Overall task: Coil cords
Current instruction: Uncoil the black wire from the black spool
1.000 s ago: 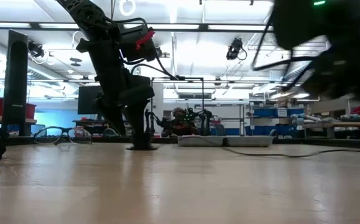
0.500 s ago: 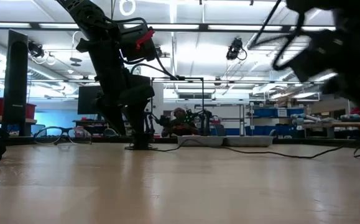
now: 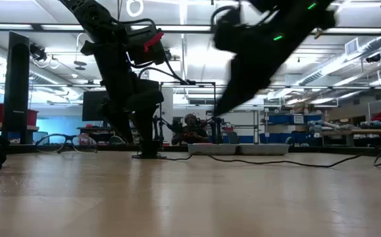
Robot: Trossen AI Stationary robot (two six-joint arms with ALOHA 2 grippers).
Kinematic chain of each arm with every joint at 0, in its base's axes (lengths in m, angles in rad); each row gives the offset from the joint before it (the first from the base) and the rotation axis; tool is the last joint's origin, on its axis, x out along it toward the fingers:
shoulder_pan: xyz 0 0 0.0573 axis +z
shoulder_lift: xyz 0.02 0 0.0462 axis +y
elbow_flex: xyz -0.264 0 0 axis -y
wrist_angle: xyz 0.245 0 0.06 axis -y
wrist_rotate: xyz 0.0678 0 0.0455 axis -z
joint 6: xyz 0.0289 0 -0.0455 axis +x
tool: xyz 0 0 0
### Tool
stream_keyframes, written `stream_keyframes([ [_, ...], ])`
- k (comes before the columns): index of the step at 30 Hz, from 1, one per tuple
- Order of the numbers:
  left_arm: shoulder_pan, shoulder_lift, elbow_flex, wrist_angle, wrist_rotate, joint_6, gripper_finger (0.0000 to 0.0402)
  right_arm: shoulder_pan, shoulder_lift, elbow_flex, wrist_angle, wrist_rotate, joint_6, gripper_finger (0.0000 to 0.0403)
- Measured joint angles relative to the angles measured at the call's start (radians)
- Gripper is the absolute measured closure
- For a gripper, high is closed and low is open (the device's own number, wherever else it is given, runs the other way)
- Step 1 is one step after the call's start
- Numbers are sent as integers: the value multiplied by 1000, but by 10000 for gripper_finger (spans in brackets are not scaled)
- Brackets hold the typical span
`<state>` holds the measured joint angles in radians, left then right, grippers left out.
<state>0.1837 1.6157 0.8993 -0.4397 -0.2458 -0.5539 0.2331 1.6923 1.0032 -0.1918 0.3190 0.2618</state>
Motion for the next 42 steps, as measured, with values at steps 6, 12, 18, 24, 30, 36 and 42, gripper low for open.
stream_keyframes([
  [6,0,0,0,0,2,-1,9,-103,181,-8,455,-7,-107,232],
  [12,0,0,0,6,9,-1,9,-136,357,69,546,-11,-139,232],
  [18,0,0,0,8,12,-1,9,-147,421,131,441,-15,-41,246],
  [24,0,0,0,5,12,-1,9,-154,371,137,223,-139,-21,379],
  [30,0,0,0,-1,12,-1,9,-100,262,133,-121,-208,11,399],
  [36,0,0,1,-1,11,-1,9,8,150,122,-510,-272,122,401],
  [42,0,0,1,-1,11,-1,9,131,91,121,-896,-424,301,402],
])
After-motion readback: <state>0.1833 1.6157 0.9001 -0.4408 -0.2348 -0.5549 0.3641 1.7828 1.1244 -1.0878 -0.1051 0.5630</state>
